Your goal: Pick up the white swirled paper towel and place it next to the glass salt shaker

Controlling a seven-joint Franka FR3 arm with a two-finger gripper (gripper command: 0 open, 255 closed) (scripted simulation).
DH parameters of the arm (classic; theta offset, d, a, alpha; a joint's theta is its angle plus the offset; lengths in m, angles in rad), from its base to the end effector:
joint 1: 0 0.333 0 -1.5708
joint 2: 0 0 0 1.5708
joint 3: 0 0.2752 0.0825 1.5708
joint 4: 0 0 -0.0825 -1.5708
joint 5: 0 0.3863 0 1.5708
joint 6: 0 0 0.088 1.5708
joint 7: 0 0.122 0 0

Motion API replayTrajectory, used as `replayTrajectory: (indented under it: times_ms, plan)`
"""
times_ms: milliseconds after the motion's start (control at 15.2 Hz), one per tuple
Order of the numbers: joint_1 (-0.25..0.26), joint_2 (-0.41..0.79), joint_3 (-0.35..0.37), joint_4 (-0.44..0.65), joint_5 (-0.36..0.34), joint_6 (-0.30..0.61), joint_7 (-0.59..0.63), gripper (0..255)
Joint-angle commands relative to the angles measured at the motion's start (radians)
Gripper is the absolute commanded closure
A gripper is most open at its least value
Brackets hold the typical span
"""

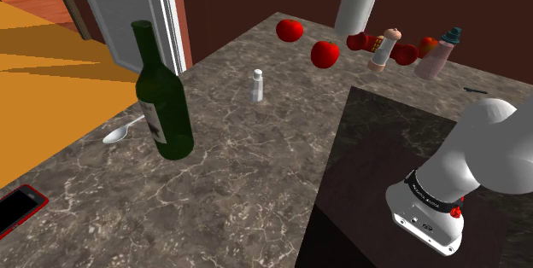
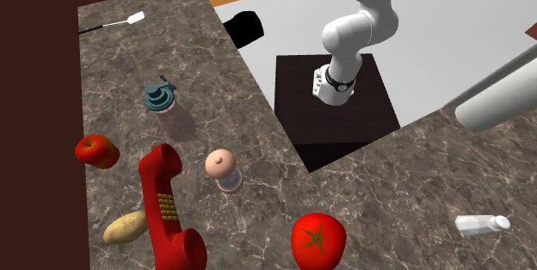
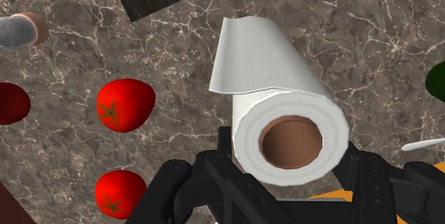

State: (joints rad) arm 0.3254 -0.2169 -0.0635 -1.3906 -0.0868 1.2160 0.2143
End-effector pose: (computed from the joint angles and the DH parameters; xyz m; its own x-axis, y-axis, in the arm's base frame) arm 0.4283 0.0969 0.7269 0.9983 0.0185 0.0558 0.0153 -0.9983 0.0558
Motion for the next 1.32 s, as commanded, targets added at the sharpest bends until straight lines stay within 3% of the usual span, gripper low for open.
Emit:
replayTrajectory:
  times_ms: [0, 198, 1254]
  plan:
    - [0.018, 0.025, 0.032, 0.032, 0.006, -0.011, 0.052, 255]
    - [0.044, 0.072, 0.076, 0.085, 0.011, -0.022, 0.124, 255]
    - [0.045, -0.071, 0.072, -0.308, 0.017, 0.228, 0.139, 255]
